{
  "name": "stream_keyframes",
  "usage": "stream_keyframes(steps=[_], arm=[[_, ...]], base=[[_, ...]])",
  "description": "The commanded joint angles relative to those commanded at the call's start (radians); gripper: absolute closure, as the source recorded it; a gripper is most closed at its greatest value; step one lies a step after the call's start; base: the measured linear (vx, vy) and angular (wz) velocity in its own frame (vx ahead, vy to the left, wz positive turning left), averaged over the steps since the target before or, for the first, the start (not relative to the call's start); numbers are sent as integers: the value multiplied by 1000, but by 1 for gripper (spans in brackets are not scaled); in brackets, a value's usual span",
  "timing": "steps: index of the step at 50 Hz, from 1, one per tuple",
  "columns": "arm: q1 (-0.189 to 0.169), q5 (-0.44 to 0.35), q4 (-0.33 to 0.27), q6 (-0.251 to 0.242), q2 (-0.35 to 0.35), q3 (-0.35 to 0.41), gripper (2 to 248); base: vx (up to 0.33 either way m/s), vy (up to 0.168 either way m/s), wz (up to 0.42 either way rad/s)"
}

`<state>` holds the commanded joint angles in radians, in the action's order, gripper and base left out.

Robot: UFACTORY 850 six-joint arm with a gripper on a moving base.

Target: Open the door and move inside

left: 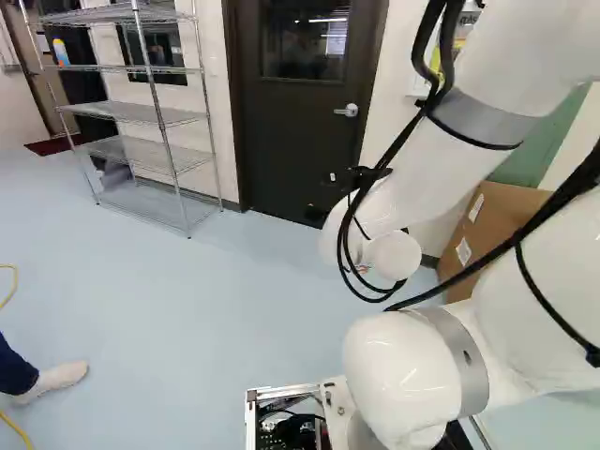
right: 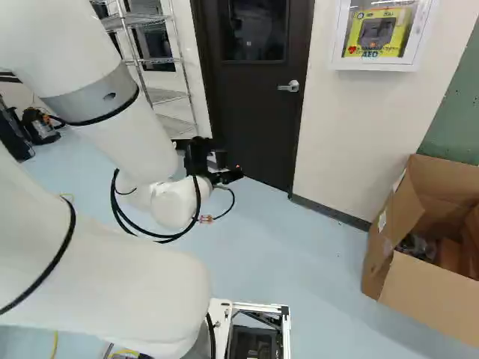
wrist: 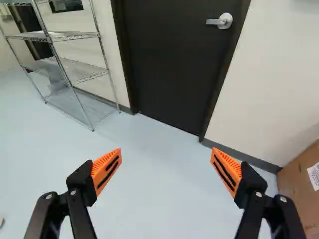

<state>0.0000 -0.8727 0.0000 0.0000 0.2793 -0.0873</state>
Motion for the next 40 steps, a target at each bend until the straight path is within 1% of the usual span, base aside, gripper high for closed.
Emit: stream_keyframes(steps=[10,24,40], arm=[[0,0,0,0,0,0,3],[0,0,0,0,0,0,3],[0,0,0,0,0,0,3]], base=[[125,75,-22],[142,104,-18],[167,87,-20]])
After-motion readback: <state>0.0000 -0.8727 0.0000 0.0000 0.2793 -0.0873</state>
